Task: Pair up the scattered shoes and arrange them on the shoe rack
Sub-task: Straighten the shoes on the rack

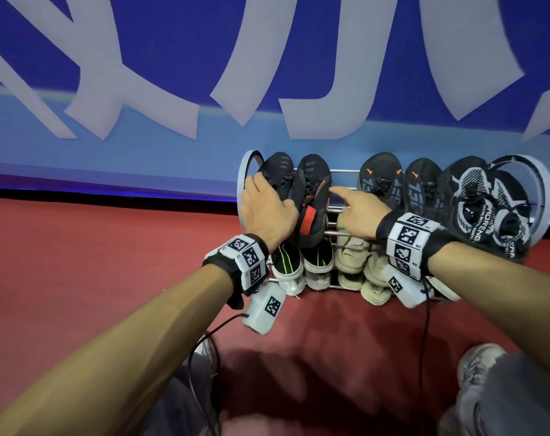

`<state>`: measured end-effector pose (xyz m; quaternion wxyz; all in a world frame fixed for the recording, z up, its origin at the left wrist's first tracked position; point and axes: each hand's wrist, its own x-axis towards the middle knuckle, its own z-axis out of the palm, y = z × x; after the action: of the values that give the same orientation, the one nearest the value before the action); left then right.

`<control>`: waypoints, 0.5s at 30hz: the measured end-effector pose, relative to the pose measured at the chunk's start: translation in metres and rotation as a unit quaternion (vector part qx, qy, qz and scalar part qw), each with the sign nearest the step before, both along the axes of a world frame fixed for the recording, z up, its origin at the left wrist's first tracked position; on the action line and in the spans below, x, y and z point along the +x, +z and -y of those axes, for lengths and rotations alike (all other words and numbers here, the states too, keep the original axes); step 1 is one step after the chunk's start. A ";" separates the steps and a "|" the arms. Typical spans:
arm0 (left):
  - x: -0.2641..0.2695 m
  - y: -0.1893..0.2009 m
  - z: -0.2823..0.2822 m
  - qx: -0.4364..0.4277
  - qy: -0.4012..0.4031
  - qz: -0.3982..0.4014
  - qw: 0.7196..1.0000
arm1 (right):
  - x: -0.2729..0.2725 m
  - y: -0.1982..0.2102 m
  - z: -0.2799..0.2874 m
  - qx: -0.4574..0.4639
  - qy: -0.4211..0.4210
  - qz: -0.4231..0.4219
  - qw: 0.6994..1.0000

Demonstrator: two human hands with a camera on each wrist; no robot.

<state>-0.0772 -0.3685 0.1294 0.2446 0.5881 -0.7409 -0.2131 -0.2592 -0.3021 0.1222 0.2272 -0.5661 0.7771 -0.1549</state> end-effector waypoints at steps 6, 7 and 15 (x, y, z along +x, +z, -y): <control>-0.025 0.023 -0.029 0.036 -0.139 -0.059 0.988 | -0.048 0.020 -0.029 -0.021 -0.102 0.013 0.995; -0.030 0.026 -0.034 0.035 -0.158 -0.051 0.985 | -0.055 0.022 -0.033 -0.014 -0.126 0.024 0.992; -0.078 0.027 -0.046 0.125 -0.188 -0.049 0.973 | -0.096 0.027 -0.050 0.028 -0.297 0.150 0.943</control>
<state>-0.1548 -0.3229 0.1564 0.1609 0.4532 -0.7925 -0.3750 -0.3554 -0.2522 0.1492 0.3003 -0.2732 0.8710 -0.2767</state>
